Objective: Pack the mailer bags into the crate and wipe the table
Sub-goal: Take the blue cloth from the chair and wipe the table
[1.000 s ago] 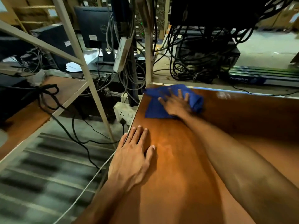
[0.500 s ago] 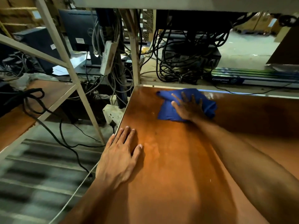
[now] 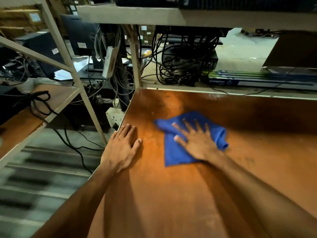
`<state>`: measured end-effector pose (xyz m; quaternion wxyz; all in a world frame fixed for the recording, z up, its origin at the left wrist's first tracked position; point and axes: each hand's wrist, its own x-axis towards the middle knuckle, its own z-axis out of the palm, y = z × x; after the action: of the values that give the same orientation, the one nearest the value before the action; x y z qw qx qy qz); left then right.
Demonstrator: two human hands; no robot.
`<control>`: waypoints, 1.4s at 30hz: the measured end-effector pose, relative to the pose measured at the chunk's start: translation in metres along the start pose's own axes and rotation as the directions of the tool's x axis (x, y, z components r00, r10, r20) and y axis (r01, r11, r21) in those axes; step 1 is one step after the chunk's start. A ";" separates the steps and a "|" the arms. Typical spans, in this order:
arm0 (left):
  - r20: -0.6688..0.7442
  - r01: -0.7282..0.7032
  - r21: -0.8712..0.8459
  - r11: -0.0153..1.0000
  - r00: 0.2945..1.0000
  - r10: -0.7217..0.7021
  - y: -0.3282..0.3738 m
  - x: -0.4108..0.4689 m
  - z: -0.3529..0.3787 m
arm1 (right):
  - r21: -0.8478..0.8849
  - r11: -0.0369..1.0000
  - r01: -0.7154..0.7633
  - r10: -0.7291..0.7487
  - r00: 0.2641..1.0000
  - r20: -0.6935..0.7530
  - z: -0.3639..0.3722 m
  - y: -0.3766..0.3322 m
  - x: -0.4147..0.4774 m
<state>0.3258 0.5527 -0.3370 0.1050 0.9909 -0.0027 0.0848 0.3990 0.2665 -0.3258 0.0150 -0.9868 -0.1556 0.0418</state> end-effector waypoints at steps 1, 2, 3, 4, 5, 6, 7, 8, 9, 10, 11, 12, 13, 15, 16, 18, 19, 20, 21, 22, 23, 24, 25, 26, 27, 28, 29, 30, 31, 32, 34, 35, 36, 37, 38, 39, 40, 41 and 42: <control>-0.001 0.000 -0.009 1.000 1.000 0.000 0.000 0.000 -0.001 | 0.002 0.994 0.110 -0.110 0.994 -0.027 0.006 -0.019 -0.031; 0.002 0.002 -0.018 1.000 1.000 -0.002 0.001 0.000 -0.003 | 0.026 0.982 0.185 -0.183 0.982 -0.043 0.010 -0.029 -0.056; 0.007 0.000 -0.022 1.000 1.000 0.001 0.001 -0.001 -0.006 | 0.033 0.977 0.213 -0.211 0.976 -0.047 0.011 -0.027 -0.069; 0.018 -0.002 -0.017 1.000 1.000 0.002 0.002 -0.005 -0.008 | 0.017 0.979 0.201 -0.200 0.978 -0.055 0.010 -0.016 -0.073; 0.030 -0.008 -0.001 1.000 1.000 0.009 0.004 -0.011 -0.012 | -0.005 0.988 0.153 -0.153 0.986 -0.070 0.007 0.001 -0.071; 0.049 -0.016 0.024 1.000 0.999 0.015 0.008 -0.021 -0.015 | -0.018 0.997 0.075 -0.076 0.995 -0.061 0.003 0.022 -0.063; 0.071 -0.024 0.051 0.998 0.997 0.021 0.013 -0.033 -0.018 | 0.000 0.999 -0.033 0.033 0.999 -0.042 -0.002 0.042 -0.056; 0.101 -0.025 0.070 0.997 0.995 0.018 0.019 -0.049 -0.020 | 0.033 0.989 -0.141 0.142 0.990 -0.016 -0.007 0.057 -0.053; 0.123 -0.021 0.080 0.997 0.992 0.011 0.024 -0.066 -0.021 | 0.058 0.975 -0.216 0.216 0.976 0.001 -0.007 0.063 -0.056; 0.134 -0.013 0.088 0.996 0.991 0.001 0.028 -0.083 -0.023 | 0.060 0.973 -0.225 0.225 0.974 0.007 -0.006 0.058 -0.064; 0.139 -0.008 0.090 0.996 0.990 -0.004 0.029 -0.099 -0.026 | 0.047 0.982 -0.181 0.181 0.983 0.006 -0.004 0.043 -0.078; 0.148 -0.007 0.084 0.996 0.989 -0.006 0.027 -0.113 -0.029 | 0.028 0.995 -0.097 0.097 0.995 0.001 0.001 0.023 -0.098; 0.156 -0.005 0.067 0.998 0.988 -0.005 0.024 -0.127 -0.031 | 0.011 1.000 0.023 -0.023 1.000 -0.014 0.008 0.001 -0.124; 0.153 -0.002 0.018 1.000 0.988 -0.001 0.019 -0.152 -0.031 | 0.012 0.965 0.263 -0.263 0.965 -0.011 0.018 -0.027 -0.174; 0.143 -0.013 0.008 1.000 0.990 0.012 0.018 -0.162 -0.031 | 0.015 0.945 0.326 -0.326 0.945 -0.003 0.019 -0.026 -0.185; 0.115 -0.033 0.022 0.999 0.993 0.030 0.019 -0.177 -0.029 | -0.011 0.962 0.273 -0.273 0.962 -0.022 0.012 -0.002 -0.172; 0.100 -0.034 0.028 0.999 0.995 0.031 0.020 -0.181 -0.029 | -0.017 0.986 0.166 -0.166 0.985 -0.045 0.011 0.016 -0.156; 0.089 -0.031 0.030 0.999 0.996 0.029 0.020 -0.182 -0.028 | -0.008 1.000 0.021 -0.021 0.999 -0.040 0.006 0.034 -0.139; 0.084 -0.024 0.030 0.999 0.996 0.021 0.021 -0.182 -0.029 | 0.026 0.993 -0.119 0.119 0.993 -0.017 0.001 0.048 -0.126; 0.082 -0.015 0.030 0.999 0.997 0.012 0.022 -0.181 -0.029 | 0.061 0.976 -0.210 0.210 0.978 0.007 -0.002 0.053 -0.119; 0.080 -0.006 0.026 1.000 0.997 0.004 0.022 -0.180 -0.029 | 0.084 0.966 -0.245 0.244 0.970 0.020 -0.003 0.049 -0.119; 0.081 0.002 0.015 1.000 0.997 -0.003 0.022 -0.179 -0.029 | 0.085 0.969 -0.230 0.228 0.973 0.028 -0.001 0.035 -0.125; 0.082 0.006 0.002 1.000 0.997 -0.006 0.022 -0.179 -0.029 | 0.067 0.983 -0.172 0.171 0.985 0.024 0.002 0.013 -0.138; 0.079 0.008 -0.011 1.000 0.997 -0.007 0.021 -0.178 -0.029 | 0.043 0.996 -0.077 0.076 0.997 0.011 0.007 -0.013 -0.157; 0.068 0.007 -0.022 1.000 0.998 -0.006 0.020 -0.177 -0.028 | 0.026 0.999 0.047 -0.047 0.999 -0.010 0.014 -0.039 -0.181; 0.055 0.007 -0.032 0.999 0.998 -0.005 0.019 -0.176 -0.028 | 0.029 0.984 0.174 -0.174 0.985 -0.009 0.020 -0.061 -0.207; 0.048 0.003 -0.039 0.999 0.999 -0.002 0.017 -0.175 -0.027 | 0.046 0.961 0.274 -0.274 0.962 -0.011 0.023 -0.074 -0.229; 0.049 -0.004 -0.038 0.999 0.999 0.006 0.015 -0.175 -0.026 | 0.044 0.946 0.320 -0.320 0.947 -0.024 0.026 -0.074 -0.240; 0.052 -0.018 -0.027 0.999 0.998 0.019 0.013 -0.175 -0.024 | 0.033 0.954 0.299 -0.297 0.954 -0.039 0.025 -0.066 -0.240; 0.060 -0.031 -0.013 0.999 0.998 0.031 0.011 -0.175 -0.024 | 0.008 0.977 0.213 -0.212 0.975 -0.070 0.026 -0.053 -0.233; 0.088 -0.050 0.000 0.999 0.995 0.050 0.009 -0.176 -0.024 | 0.012 0.998 -0.057 0.058 0.996 -0.068 0.021 -0.025 -0.215; 0.106 -0.057 0.000 0.998 0.993 0.056 0.009 -0.175 -0.025 | 0.045 0.983 -0.175 0.177 0.983 -0.040 0.017 -0.019 -0.211; 0.122 -0.064 -0.002 0.998 0.991 0.063 0.008 -0.176 -0.026 | 0.064 0.972 -0.226 0.228 0.973 -0.028 0.016 -0.023 -0.214; 0.138 -0.075 -0.006 0.997 0.988 0.075 0.009 -0.175 -0.027 | 0.067 0.976 -0.205 0.208 0.978 -0.029 0.016 -0.036 -0.222; 0.157 -0.089 -0.016 0.996 0.983 0.090 0.009 -0.177 -0.029 | 0.051 0.989 -0.139 0.141 0.990 -0.031 0.017 -0.057 -0.236; 0.171 -0.102 -0.026 0.994 0.980 0.105 0.008 -0.180 -0.030 | 0.033 0.999 -0.037 0.038 0.999 -0.026 0.021 -0.082 -0.257; 0.178 -0.114 -0.035 0.993 0.977 0.119 0.008 -0.184 -0.032 | 0.012 0.997 0.082 -0.082 0.996 -0.030 0.026 -0.105 -0.282; 0.174 -0.130 -0.049 0.990 0.975 0.137 0.006 -0.190 -0.034 | 0.005 0.982 0.187 -0.187 0.982 -0.024 0.029 -0.122 -0.308; 0.169 -0.152 -0.066 0.986 0.972 0.161 0.004 -0.196 -0.036 | -0.003 0.968 0.251 -0.251 0.968 -0.024 0.031 -0.131 -0.326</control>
<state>0.1263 0.5540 -0.3344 0.1235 0.9880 -0.0923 0.0057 0.0469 0.2909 -0.3260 0.0223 -0.9596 -0.2791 0.0279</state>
